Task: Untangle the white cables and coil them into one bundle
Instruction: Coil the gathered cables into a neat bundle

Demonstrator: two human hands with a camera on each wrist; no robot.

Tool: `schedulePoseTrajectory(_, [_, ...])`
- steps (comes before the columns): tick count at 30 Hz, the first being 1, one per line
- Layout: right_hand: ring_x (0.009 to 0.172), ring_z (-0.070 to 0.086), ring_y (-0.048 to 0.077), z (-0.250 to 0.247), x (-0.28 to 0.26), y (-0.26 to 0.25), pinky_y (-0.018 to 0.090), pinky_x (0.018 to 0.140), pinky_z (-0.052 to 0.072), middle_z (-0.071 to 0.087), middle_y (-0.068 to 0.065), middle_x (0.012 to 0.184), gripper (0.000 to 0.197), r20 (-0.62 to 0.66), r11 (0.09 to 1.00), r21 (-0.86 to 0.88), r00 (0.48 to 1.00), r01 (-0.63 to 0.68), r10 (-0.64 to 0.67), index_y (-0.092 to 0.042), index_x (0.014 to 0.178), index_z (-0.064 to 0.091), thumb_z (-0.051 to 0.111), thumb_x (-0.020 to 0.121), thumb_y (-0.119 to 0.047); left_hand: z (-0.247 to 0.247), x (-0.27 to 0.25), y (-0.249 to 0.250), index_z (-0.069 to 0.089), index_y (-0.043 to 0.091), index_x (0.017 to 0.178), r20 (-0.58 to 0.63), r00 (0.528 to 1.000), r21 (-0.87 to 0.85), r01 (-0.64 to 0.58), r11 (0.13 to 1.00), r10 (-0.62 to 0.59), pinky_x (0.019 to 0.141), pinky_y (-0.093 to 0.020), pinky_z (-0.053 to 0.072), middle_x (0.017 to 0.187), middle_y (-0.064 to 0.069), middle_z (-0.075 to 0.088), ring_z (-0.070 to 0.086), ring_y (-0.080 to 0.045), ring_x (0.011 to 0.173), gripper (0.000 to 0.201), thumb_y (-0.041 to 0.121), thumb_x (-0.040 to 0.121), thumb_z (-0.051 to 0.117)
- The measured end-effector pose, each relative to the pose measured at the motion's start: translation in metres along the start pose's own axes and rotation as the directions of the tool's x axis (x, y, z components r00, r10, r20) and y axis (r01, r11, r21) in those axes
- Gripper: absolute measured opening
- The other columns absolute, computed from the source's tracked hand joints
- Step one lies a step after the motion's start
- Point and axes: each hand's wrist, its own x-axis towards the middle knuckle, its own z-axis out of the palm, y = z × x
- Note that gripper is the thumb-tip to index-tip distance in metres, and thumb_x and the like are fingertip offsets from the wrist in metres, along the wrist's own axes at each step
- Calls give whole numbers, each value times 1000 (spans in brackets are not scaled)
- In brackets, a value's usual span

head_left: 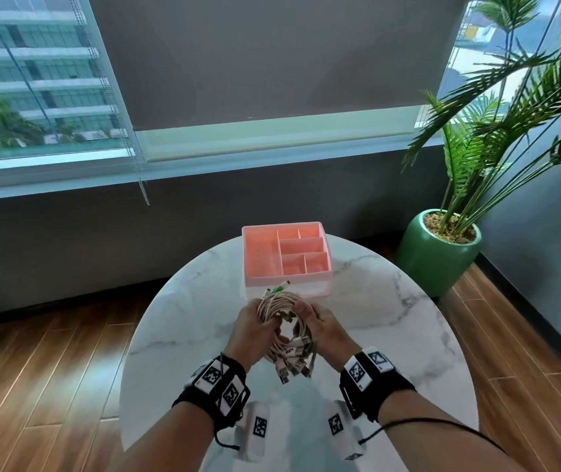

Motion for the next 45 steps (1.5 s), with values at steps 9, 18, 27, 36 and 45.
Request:
schedulePoseTrajectory(9, [78,67,17,40,-4,9,46,80,59,71,9,95,71,-47,992,-43,992,-117,115,-18,113,61,48,80,-80,-20,5,-34,59,16,86,-109,993,121,-38,992,51,50,-21,44,74,-5,65,59,-18,62,15,2,87,59])
schedulePoseTrajectory(18, [73,71,34,59,23,10,33,55,54,75,19,92,66,-67,874,372,930,-312,360,-7,105,72,39,96,-63,-35,22,-47,63,10,92,-231,973,49,4,999,8,51,-18,43,79,-8,68,62,-21,69,8,5,87,59])
schedulePoseTrajectory(27, [70,67,25,18,94,59,35,61,54,67,11,82,13,-187,681,657,805,-324,563,-9,91,66,56,99,-13,-58,41,-81,64,14,92,-364,926,88,138,987,-97,58,-31,47,80,-9,69,64,-24,72,10,6,87,60])
schedulePoseTrajectory(36, [64,71,25,14,144,83,31,56,58,71,13,77,14,-66,535,772,793,-344,606,-6,91,58,63,96,-18,-41,46,-99,64,16,94,-411,904,84,166,983,-117,60,-42,52,81,-13,69,62,-24,68,12,6,87,61])
schedulePoseTrajectory(45, [65,71,25,19,148,86,31,55,57,71,15,87,23,10,470,809,807,-354,590,-4,96,60,74,86,-20,-37,51,-97,64,12,95,-432,895,67,150,986,-107,58,-35,50,76,-9,68,61,-20,65,9,6,89,61])
